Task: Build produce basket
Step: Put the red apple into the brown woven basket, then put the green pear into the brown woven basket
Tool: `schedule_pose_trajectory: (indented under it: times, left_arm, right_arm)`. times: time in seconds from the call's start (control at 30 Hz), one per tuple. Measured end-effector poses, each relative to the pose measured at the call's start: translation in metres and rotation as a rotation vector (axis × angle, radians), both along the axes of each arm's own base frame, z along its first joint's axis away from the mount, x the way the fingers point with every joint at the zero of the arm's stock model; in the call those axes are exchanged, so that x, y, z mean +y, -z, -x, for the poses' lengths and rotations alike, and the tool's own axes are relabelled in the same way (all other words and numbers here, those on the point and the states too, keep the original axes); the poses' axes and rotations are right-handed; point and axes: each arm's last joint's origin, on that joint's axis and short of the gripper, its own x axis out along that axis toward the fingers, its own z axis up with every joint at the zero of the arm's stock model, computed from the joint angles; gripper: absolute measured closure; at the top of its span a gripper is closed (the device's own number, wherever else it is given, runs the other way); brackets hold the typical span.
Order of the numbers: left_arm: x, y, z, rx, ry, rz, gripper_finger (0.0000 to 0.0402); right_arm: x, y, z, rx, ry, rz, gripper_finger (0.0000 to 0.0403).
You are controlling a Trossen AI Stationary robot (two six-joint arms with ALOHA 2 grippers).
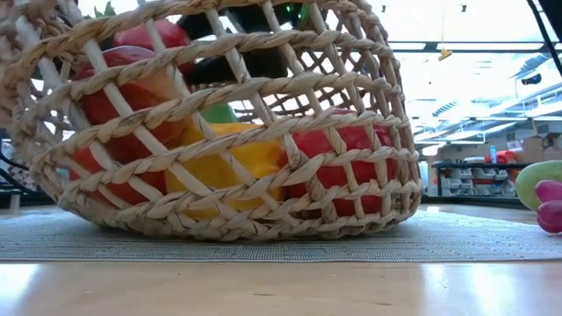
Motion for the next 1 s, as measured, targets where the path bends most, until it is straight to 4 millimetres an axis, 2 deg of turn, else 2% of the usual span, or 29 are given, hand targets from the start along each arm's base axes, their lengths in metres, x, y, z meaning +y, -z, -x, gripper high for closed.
schedule_pose_trajectory:
  times: [0.13,0.33,0.43,0.73,0.87,1.0]
  left_arm:
    - [0.000,0.000,0.000,0.000,0.000,0.000,0.0371]
    - [0.000,0.000,0.000,0.001,0.000,0.000,0.0366]
    - [0.000,0.000,0.000,0.001,0.000,0.000,0.0370]
    - [0.000,0.000,0.000,0.001,0.001,0.000,0.0368]
    - [0.000,0.000,0.000,0.001,0.001,0.000,0.0366]
    - [0.000,0.000,0.000,0.001,0.001,0.000,0.0371]
  right_arm:
    - [-0.002,0.000,0.000,-0.006,0.049,-0.025,0.0049]
    - [-0.002,-0.007,-0.002,-0.067,0.078,-0.078,0.0008]
    - [-0.003,-0.010,0.000,-0.071,0.088,-0.087,0.0010]
    - [-0.004,-0.053,0.019,-0.146,0.065,-0.237,0.0005]
    - [-0.008,-0.063,0.024,-0.157,0.069,-0.281,0.0004]
    - [-0.010,-0.063,0.024,-0.154,0.084,-0.252,0.0004]
